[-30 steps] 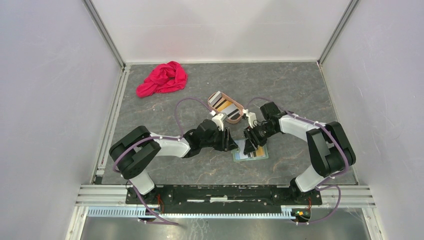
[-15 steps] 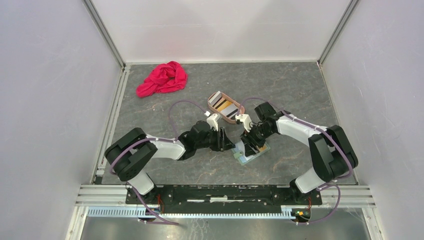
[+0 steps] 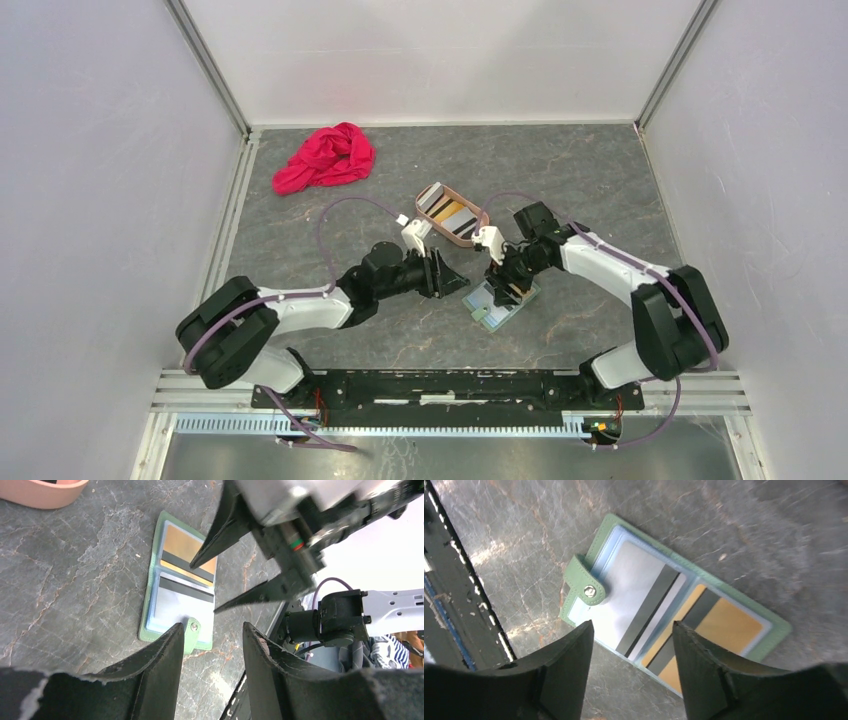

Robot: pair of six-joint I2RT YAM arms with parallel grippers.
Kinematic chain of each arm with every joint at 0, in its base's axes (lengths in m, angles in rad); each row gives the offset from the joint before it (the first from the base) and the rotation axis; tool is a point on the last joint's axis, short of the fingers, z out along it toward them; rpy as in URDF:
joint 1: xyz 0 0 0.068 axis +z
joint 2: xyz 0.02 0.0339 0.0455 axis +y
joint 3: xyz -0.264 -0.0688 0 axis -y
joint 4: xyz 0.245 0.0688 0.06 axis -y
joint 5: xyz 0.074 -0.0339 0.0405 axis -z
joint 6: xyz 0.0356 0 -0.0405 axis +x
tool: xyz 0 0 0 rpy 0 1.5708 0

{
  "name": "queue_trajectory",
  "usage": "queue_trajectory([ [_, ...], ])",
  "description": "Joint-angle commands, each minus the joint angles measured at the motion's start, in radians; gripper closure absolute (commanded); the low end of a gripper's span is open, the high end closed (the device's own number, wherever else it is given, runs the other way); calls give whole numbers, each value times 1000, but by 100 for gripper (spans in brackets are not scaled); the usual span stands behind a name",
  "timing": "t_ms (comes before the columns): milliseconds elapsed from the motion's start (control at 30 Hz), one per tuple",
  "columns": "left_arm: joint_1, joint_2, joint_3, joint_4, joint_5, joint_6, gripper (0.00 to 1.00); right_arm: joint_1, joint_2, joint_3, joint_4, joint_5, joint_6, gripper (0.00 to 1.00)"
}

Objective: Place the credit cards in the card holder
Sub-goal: Insert the credit card into the card holder.

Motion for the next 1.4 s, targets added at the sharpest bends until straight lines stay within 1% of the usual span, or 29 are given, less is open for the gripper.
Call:
queue_trajectory([
  [0, 2, -57, -52, 81, -26, 29, 46, -13, -143, -30, 156, 31, -20, 50],
  [67, 2, -88, -74, 98, -50, 33, 46, -13, -186, -57, 223, 65, -16, 71],
  [100, 1, -108, -83, 98, -63, 41, 45, -14, -202, -65, 245, 86, -15, 88],
  [133, 1, -129, -91, 100, -77, 48, 45, -13, -212, -75, 264, 108, -2, 100],
  [200, 1, -175, -108, 92, -114, 64, 44, -13, -210, -94, 288, 135, 17, 100],
  [267, 1, -225, -117, 60, -154, 81, 41, -14, -169, -85, 254, 166, 3, 100],
  [367, 1, -261, -125, 30, -175, 91, 38, -15, -118, -97, 244, 211, -8, 100],
  [567, 1, -241, -127, 42, -167, 84, 37, -13, -53, -104, 236, 195, 0, 100],
  [833, 1, -219, -122, 48, -148, 89, 37, -1, -16, -111, 204, 134, -16, 100],
  [1167, 1, -200, -111, 46, -130, 92, 37, 53, -16, -116, 174, 71, -53, 100],
  [1367, 1, -195, -109, 43, -124, 93, 37, 58, -44, -117, 169, 55, -70, 100],
])
